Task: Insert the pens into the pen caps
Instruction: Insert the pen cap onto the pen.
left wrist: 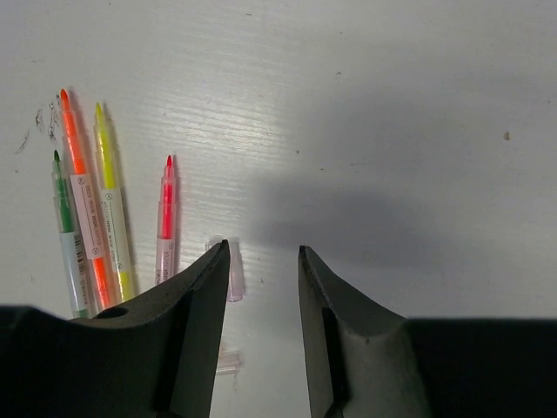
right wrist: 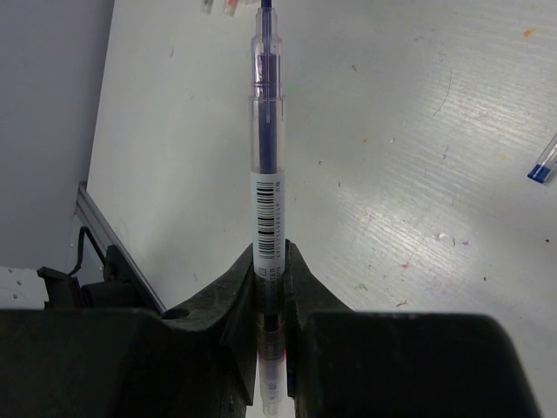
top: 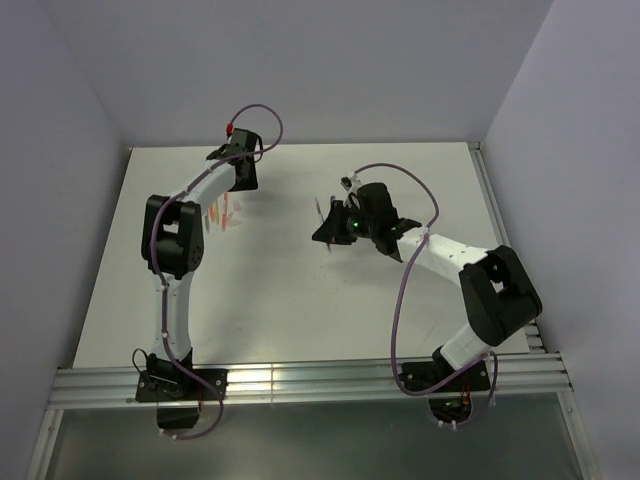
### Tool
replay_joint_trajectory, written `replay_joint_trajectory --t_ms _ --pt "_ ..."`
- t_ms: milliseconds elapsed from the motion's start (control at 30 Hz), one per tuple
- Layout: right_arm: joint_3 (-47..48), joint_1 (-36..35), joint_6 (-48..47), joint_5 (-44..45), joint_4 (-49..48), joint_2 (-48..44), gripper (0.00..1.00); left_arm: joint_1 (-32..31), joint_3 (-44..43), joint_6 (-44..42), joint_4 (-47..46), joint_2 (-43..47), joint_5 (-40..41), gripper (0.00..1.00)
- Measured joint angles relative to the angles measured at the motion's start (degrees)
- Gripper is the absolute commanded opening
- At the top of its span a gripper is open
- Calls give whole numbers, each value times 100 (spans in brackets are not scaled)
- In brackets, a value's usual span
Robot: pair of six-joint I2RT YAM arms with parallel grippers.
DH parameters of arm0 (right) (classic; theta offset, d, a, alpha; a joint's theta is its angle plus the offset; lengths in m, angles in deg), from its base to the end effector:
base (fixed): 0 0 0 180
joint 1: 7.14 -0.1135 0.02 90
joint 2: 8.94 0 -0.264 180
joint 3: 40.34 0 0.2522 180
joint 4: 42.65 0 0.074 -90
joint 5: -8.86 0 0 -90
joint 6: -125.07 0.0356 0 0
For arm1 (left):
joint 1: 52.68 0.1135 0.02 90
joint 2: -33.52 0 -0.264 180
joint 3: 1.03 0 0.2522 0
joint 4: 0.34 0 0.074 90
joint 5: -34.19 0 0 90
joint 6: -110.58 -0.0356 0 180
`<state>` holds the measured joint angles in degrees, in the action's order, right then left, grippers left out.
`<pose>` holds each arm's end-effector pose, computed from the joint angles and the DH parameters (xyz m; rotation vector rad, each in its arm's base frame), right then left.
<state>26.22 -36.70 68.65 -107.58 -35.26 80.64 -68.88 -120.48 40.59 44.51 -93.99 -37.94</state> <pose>0.2892 0.1823 0.2253 -0.2219 2.2425 1.1165 0.4789 -0.1278 0.2015 -0.2091 2.4269 0.1099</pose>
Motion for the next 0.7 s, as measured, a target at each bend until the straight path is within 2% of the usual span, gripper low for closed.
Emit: replay_joint_trajectory --t_ms 700 --pt "0 0 44 -90 -44 90 0 76 118 227 33 -142 -330 41"
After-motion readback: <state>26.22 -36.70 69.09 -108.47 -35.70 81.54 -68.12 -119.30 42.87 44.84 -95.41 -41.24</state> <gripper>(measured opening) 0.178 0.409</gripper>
